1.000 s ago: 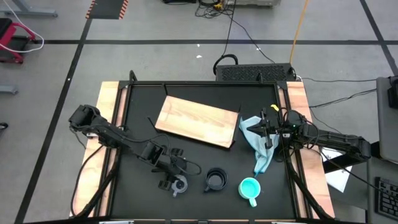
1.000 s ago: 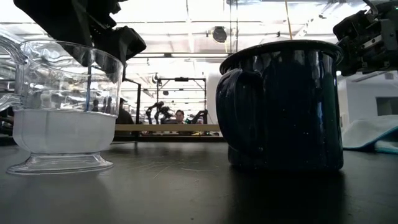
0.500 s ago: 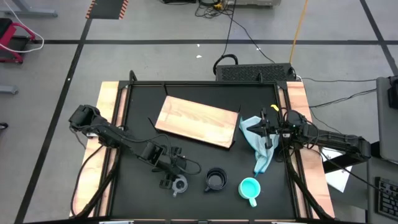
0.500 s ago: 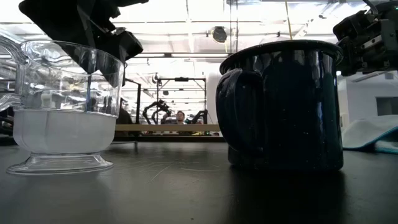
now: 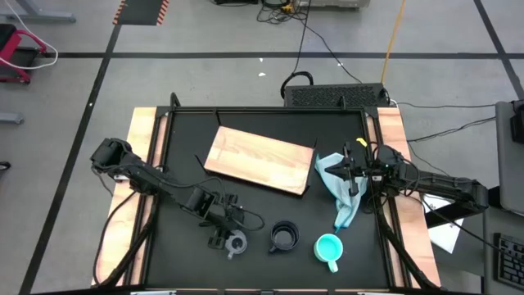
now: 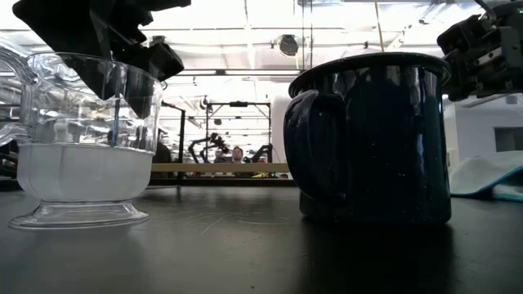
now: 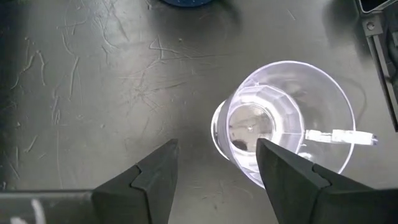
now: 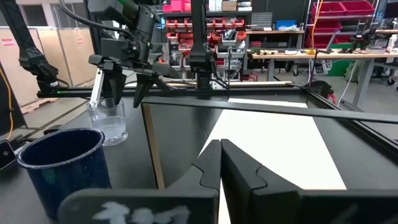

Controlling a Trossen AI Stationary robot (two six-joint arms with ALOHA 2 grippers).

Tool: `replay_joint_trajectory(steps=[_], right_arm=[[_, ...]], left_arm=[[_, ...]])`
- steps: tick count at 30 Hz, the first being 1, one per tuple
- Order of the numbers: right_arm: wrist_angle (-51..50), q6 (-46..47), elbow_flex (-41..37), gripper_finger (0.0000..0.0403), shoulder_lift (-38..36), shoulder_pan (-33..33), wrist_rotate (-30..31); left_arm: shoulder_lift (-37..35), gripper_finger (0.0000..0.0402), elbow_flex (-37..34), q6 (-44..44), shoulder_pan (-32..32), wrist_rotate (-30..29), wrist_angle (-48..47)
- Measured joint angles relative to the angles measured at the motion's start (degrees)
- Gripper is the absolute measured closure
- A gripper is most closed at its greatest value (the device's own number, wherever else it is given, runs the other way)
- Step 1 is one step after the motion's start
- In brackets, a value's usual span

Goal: Stack small to large cups/mugs on shelf
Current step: Put the transparent mug on the shelf

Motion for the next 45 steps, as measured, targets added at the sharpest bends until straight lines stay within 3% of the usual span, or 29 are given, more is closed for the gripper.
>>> replay_joint_trajectory(steps=[8,19,23,29,33,45], right_arm=[[-0.11,0.00,0.01,0.0403,0.02,-0.02,0.02],[-0.07,0.00,0.00,0.0403,0.00,0.00,0.00],[-0.09,0.00,0.00,0.0403,0.00,0.00,0.00],[-0.09,0.00,0.01,0.0403,0.00,0.01,0.02],[-0.09,0.00,0.00,0.0403,0.00,-0.01,0.01],[-0.07,-0.12,-0.01,0.0403,0.01,0.01,0.02]], left_arm=[[2.39,0.0191,-0.04,0.59,0.06,0.91,0.18],[5.03,0.0243,-0.09,2.89,0.59,2.12,1.79],[5.01,0.0285,-0.09,3.23,0.63,2.46,1.77],[5.01,0.0385,-0.09,5.99,0.78,2.88,1.79],[4.84,0.0393,-0.09,8.34,1.24,4.24,1.72],[-9.41,0.0399,0.00,13.13,1.07,-1.40,-0.95]])
